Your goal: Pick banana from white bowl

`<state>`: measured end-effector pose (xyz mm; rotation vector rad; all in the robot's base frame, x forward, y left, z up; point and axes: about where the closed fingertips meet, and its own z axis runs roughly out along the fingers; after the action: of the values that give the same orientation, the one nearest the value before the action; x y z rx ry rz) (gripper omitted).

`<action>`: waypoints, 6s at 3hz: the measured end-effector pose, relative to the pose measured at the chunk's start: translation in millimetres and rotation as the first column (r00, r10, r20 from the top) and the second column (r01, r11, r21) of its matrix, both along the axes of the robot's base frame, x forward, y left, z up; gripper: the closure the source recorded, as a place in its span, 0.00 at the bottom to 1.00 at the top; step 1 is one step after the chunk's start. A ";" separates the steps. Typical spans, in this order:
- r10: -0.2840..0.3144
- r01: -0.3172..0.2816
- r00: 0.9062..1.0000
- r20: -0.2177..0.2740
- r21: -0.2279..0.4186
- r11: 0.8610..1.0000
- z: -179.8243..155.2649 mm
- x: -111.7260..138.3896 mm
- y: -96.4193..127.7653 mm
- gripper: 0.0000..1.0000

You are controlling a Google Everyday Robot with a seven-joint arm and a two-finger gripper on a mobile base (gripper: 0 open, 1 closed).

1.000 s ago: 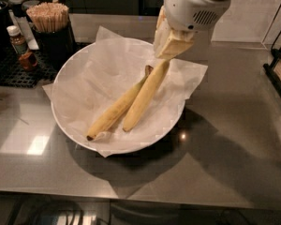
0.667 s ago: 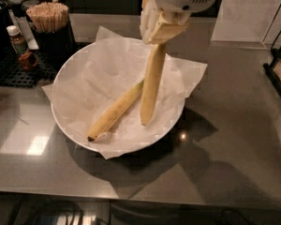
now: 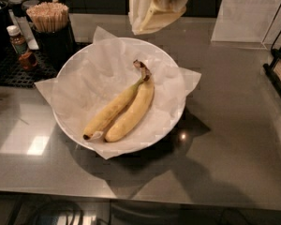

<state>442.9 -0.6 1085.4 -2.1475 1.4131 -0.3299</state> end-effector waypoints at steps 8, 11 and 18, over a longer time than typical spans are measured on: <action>0.014 0.005 0.988 -0.154 0.123 0.992 -90.6 49.2 -2.0 1.00; 0.039 -0.012 0.984 -0.172 0.157 0.988 -112.6 65.2 8.2 0.59; -0.065 0.119 0.971 -0.228 0.229 0.966 -160.2 96.4 -17.6 0.82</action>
Offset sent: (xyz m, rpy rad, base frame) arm -0.0120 0.0159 -0.0410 0.0941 0.1215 0.0567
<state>539.3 -18.2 925.2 -1.9681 1.5893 0.0484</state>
